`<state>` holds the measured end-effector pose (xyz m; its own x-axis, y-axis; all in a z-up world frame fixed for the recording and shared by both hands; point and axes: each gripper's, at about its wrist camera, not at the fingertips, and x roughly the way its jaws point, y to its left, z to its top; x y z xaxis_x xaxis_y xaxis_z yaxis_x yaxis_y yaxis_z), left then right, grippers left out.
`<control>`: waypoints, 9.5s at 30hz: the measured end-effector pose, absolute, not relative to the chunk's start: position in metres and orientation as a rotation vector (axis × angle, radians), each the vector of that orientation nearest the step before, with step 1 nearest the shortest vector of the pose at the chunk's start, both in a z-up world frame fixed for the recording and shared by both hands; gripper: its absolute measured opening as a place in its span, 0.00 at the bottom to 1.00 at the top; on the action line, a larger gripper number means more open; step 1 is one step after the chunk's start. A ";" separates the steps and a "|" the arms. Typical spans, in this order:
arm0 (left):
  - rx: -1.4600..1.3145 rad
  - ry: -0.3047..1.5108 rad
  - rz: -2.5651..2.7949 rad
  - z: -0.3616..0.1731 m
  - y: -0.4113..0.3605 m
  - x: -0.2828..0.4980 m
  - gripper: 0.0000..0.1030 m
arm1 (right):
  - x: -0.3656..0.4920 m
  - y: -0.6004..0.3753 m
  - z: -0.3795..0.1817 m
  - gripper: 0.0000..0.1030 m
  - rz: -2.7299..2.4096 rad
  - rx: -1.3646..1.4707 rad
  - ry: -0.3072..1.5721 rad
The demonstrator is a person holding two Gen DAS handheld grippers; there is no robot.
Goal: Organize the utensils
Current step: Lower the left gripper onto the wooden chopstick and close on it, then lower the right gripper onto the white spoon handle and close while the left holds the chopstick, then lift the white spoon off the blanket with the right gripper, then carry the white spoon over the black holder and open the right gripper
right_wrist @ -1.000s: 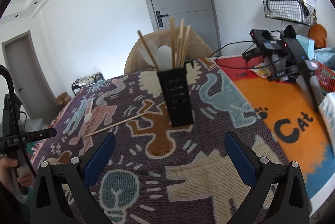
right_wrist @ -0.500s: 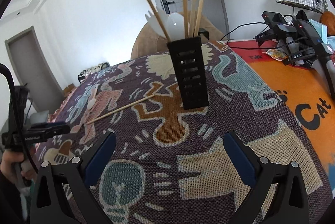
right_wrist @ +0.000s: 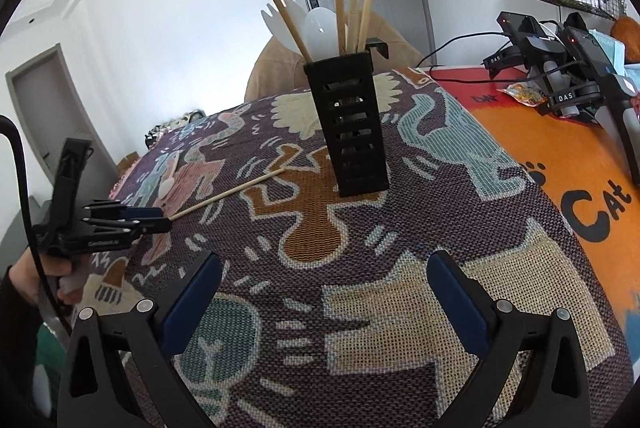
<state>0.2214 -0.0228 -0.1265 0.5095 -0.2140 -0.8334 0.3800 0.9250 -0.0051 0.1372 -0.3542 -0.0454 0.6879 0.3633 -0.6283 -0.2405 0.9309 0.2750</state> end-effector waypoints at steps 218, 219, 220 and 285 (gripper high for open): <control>-0.276 0.563 -0.270 -0.014 0.154 0.116 0.04 | 0.219 -0.180 0.022 0.04 0.602 -0.131 0.932; -0.272 0.560 -0.281 -0.012 0.149 0.117 0.04 | 0.216 -0.188 0.034 0.04 0.588 -0.169 0.913; -0.268 0.556 -0.292 -0.009 0.143 0.119 0.04 | 0.214 -0.193 0.044 0.04 0.575 -0.201 0.898; -0.275 0.520 -0.448 0.030 0.084 0.197 0.04 | 0.297 -0.231 0.113 0.54 0.455 -1.276 1.028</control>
<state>0.1968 0.0835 0.0296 0.7750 -0.4766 -0.4151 0.3403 0.8681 -0.3615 0.2973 -0.2310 0.1127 0.5066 -0.2473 -0.8260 -0.7774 0.2833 -0.5616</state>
